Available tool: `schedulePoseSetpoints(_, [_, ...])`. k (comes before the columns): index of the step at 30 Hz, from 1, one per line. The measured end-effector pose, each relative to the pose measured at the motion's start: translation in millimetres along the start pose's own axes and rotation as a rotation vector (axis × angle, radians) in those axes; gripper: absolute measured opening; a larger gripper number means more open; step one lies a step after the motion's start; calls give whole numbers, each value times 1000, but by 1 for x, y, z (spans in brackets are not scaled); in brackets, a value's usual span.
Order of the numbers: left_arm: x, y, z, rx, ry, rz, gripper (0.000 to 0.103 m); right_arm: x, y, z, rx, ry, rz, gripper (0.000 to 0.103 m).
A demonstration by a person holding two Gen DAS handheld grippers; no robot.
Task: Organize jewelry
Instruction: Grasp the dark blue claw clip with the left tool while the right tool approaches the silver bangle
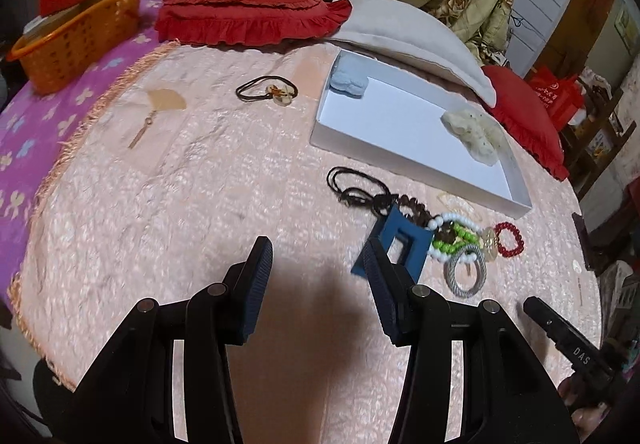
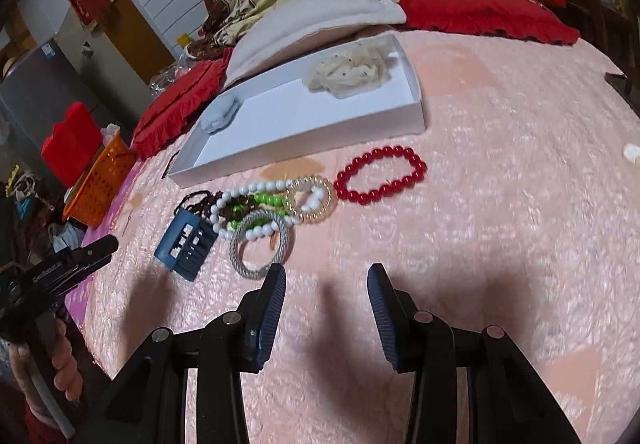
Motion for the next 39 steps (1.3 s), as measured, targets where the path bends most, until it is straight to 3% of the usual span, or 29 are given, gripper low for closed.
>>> schedulePoseSetpoints(14, [7, 22, -7, -15, 3, -35, 47, 11, 7, -5, -2, -28, 35, 41])
schedulePoseSetpoints(17, [7, 23, 3, -10, 45, -36, 47, 11, 11, -1, -24, 2, 13, 41])
schedulePoseSetpoints(26, [-3, -6, 35, 107, 133, 7, 47, -6, 33, 23, -34, 22, -91, 40])
schedulePoseSetpoints(29, [-10, -17, 48, 147, 165, 22, 47, -14, 34, 35, -32, 23, -91, 35])
schedulePoseSetpoints(39, [-8, -35, 88, 126, 212, 108, 47, -20, 39, 62, -1, 38, -112, 31])
Point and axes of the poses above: each gripper's, at about its wrist camera, not at the fingertips, and z roughly the way its jaws point, y to its left, x to its underside, the point moved 1 cm from there along z, roughly the way its jaws point, and after that the axes turned 12 degrees about -z, right-handed, at the moved point
